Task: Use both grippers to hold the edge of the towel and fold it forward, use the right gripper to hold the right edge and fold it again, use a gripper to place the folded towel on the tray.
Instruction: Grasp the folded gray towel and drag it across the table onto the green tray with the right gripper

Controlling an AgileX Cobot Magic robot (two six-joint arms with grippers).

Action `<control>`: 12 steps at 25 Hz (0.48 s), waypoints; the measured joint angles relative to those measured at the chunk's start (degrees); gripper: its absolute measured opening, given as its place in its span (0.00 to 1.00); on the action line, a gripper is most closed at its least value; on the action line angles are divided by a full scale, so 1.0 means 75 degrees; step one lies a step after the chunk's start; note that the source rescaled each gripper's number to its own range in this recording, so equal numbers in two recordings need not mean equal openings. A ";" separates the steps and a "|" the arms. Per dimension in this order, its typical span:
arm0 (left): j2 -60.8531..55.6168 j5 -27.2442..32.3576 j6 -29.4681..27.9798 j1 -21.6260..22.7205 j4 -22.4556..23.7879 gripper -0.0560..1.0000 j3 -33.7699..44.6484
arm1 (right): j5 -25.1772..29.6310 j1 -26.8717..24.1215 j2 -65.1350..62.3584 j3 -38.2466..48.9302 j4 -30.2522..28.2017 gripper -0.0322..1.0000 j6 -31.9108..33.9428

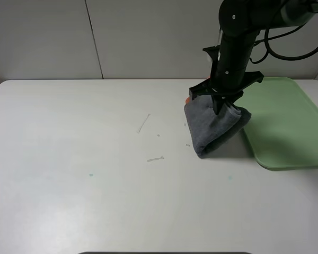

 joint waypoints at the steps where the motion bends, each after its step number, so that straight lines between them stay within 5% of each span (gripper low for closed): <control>1: 0.0000 0.0000 0.0000 0.0000 0.0000 1.00 0.0000 | -0.0019 -0.0152 0.0000 0.0000 0.0000 0.21 -0.0032; 12: 0.0000 0.0000 0.0000 0.0000 0.0000 1.00 0.0000 | -0.0751 -0.1889 0.0000 0.0000 0.0000 0.21 -0.0423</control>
